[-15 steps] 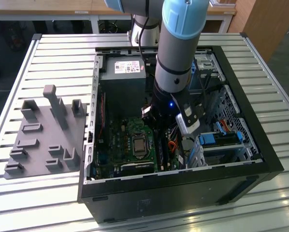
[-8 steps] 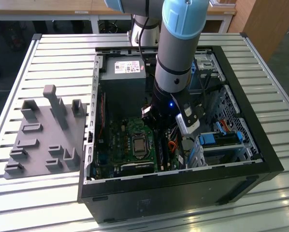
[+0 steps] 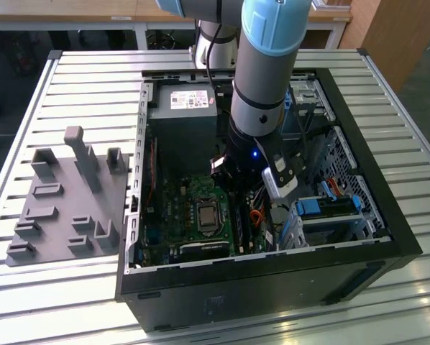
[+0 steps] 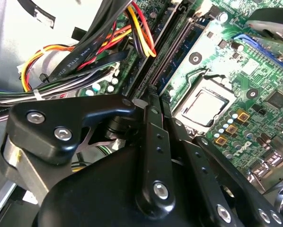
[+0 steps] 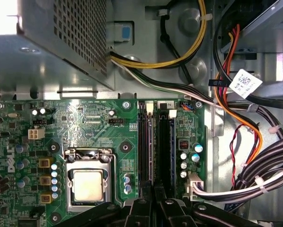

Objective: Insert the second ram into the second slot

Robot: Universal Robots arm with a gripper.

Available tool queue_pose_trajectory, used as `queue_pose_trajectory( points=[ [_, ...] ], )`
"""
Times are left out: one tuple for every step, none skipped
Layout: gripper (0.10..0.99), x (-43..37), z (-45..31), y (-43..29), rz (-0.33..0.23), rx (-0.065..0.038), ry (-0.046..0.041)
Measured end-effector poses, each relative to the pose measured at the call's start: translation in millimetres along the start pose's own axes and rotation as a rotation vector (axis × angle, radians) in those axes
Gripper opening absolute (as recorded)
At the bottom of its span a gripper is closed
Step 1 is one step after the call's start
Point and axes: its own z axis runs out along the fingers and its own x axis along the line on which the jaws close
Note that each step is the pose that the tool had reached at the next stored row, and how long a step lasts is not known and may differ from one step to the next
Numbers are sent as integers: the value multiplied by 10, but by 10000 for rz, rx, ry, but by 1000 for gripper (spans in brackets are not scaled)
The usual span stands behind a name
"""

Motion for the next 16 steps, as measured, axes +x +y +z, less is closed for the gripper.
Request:
queue_pose_trajectory(
  points=[
    [137,-3,1,2,-2,-1,0],
    [137,-5,1,3,-7,-1,0],
    [137,-7,1,4,-12,-1,0],
    [137,-8,1,5,-16,0,0],
    [137,-8,1,5,-18,0,0],
    [137,-8,2,5,-20,1,0],
    [137,-8,5,6,-20,0,0],
    [137,-8,9,6,-20,-2,1],
    [137,-8,13,6,-21,-1,6],
    [137,-8,16,6,-20,1,12],
    [137,-9,19,6,-21,1,20],
    [137,-8,21,5,-21,5,31],
    [137,-8,23,5,-20,10,39],
    [137,-8,25,6,-20,15,46],
    [137,-8,26,6,-20,21,52],
    [137,-8,26,5,-20,22,54]
  ],
)
